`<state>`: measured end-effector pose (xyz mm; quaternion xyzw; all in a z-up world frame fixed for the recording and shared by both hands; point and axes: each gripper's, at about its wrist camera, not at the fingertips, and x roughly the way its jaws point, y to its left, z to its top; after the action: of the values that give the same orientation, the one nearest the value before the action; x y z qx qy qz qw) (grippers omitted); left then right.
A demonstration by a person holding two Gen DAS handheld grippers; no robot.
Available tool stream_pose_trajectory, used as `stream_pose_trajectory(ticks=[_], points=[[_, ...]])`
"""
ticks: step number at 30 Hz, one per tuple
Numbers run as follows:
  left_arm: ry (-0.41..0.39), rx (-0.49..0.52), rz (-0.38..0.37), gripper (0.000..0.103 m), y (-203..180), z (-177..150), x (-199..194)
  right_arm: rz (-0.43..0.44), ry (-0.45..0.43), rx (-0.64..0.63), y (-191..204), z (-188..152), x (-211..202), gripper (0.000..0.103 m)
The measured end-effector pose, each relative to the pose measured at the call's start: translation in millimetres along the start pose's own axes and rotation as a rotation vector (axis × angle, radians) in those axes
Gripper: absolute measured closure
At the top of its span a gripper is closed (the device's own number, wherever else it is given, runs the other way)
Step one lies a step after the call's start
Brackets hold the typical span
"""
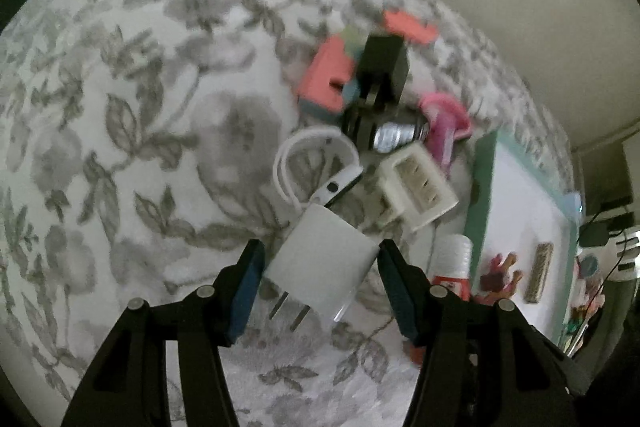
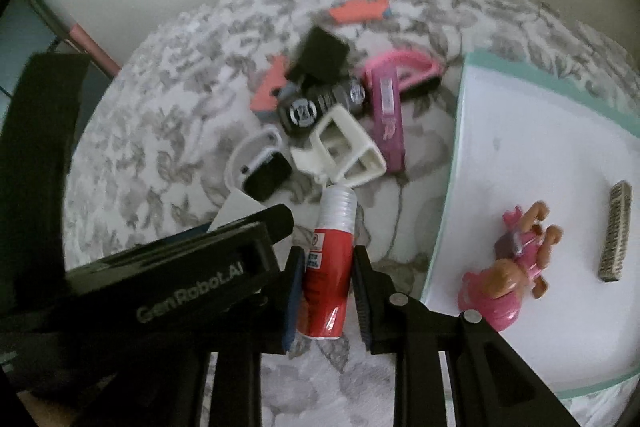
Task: Organize rigid objects
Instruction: 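Grasp the white charger plug with the left tool while the right tool lifts the red bottle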
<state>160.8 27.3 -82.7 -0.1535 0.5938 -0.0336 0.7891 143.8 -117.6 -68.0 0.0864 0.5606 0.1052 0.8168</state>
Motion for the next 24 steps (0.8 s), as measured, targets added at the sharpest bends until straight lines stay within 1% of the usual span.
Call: stream_pose_trajectory(ticks=[3, 7, 11, 15, 18, 19, 22, 24], points=[[-0.064, 0.019, -0.012, 0.043, -8, 3, -18, -0.039, -0.044, -0.016, 0, 3, -17, 0.077], [-0.131, 0.051, -0.033, 0.043, -25, 7, -41, -0.053, -0.113, 0.012, -10, 9, -43, 0.077], [-0.191, 0.114, -0.083, 0.043, -55, 7, -65, -0.140, -0.181, 0.013, -17, 11, -69, 0.077], [-0.183, 0.170, -0.135, 0.043, -85, 6, -73, -0.232, -0.209, 0.012, -30, 14, -84, 0.077], [-0.151, 0.200, -0.151, 0.043, -109, 6, -68, -0.270, -0.204, 0.042, -46, 14, -88, 0.077], [-0.145, 0.211, -0.153, 0.043, -116, 5, -67, -0.280, -0.200, 0.055, -52, 14, -89, 0.077], [-0.129, 0.244, -0.128, 0.043, -136, 0, -61, -0.326, -0.171, 0.112, -76, 14, -89, 0.077], [-0.115, 0.251, -0.129, 0.043, -150, -3, -54, -0.389, -0.148, 0.178, -101, 10, -90, 0.078]])
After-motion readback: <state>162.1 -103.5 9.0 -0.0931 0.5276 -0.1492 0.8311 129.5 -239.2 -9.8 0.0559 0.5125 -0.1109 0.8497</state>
